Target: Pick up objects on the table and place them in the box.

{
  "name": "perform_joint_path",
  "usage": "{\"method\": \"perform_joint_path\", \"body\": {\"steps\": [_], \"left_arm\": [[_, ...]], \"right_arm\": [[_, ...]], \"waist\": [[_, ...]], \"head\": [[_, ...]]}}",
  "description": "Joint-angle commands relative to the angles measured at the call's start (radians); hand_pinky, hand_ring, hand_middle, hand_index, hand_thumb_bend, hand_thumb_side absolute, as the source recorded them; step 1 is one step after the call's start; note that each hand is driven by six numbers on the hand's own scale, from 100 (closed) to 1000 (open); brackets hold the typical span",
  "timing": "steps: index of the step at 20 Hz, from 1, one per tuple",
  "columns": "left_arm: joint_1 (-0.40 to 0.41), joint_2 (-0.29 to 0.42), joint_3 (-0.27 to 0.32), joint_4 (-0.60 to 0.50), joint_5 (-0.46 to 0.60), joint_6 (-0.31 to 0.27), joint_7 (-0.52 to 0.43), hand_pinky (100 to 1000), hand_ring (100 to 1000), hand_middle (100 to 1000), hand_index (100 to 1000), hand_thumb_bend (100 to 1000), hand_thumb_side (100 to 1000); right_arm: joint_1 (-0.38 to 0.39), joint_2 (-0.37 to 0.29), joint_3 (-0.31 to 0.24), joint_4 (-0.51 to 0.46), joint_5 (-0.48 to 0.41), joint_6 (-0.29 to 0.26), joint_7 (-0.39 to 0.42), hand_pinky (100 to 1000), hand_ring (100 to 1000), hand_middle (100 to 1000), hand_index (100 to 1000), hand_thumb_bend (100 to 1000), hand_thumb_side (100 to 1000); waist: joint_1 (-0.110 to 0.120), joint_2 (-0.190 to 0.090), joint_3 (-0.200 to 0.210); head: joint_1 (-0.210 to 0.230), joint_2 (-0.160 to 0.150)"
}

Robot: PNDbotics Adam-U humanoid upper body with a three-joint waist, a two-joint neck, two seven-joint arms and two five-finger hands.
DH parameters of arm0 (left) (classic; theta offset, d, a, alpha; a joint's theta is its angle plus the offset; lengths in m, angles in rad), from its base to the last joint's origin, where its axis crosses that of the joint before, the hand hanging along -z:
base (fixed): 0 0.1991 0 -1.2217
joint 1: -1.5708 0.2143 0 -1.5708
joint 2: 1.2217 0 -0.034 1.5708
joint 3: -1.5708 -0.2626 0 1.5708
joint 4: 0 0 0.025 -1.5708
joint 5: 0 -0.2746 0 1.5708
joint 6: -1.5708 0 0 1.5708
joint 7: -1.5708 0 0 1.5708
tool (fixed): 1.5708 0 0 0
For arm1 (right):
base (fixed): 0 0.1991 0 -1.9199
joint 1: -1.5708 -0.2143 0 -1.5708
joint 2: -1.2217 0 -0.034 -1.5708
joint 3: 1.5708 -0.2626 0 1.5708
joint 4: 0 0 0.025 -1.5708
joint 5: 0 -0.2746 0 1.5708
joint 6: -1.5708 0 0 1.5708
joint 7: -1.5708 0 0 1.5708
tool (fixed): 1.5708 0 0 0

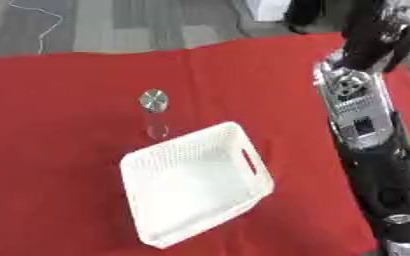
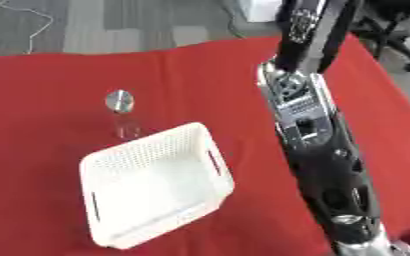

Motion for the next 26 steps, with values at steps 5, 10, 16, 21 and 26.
{"method": "perform_joint_path", "body": {"steps": [5, 10, 16, 21, 26], "left_arm": [[-0.015, 0.022, 0.002, -0.017, 0.006, -0.001, -0.004, 584, 652, 853, 884, 100, 815], [-0.018, 0.022, 0.003, -0.017, 0.004, 0.000, -0.005, 586, 654, 854, 885, 100, 817], [-0.015, 0.040, 0.012, -0.017, -0.009, 0.073, -0.027, 578, 653, 869, 905, 100, 834], [-0.030, 0.149, 0.028, -0.017, -0.080, 0.176, -0.117, 608, 675, 884, 915, 100, 832], [-0.088, 0.287, 0.005, -0.017, -0.175, 0.274, -0.227, 645, 726, 898, 928, 100, 838]], "right_arm": [[-0.020, -0.014, -0.002, -0.013, -0.004, -0.052, -0.049, 574, 598, 622, 649, 100, 1000], [-0.019, -0.014, -0.002, -0.013, -0.004, -0.050, -0.048, 573, 598, 622, 648, 100, 1000], [-0.013, -0.007, -0.005, -0.013, -0.009, -0.048, -0.050, 573, 597, 621, 649, 100, 1000], [-0.002, -0.006, 0.001, -0.013, -0.017, -0.049, -0.045, 573, 597, 620, 648, 100, 1000], [0.006, -0.007, 0.015, -0.013, -0.036, -0.051, -0.030, 572, 596, 619, 648, 100, 1000]], "waist": [[0.003, -0.016, 0.001], [0.003, -0.015, 0.003], [0.002, -0.015, -0.011], [0.014, -0.024, -0.012], [0.021, -0.029, -0.018]], "head": [[-0.001, 0.000], [-0.001, 0.000], [-0.004, 0.000], [0.008, 0.000], [0.021, 0.000]]}}
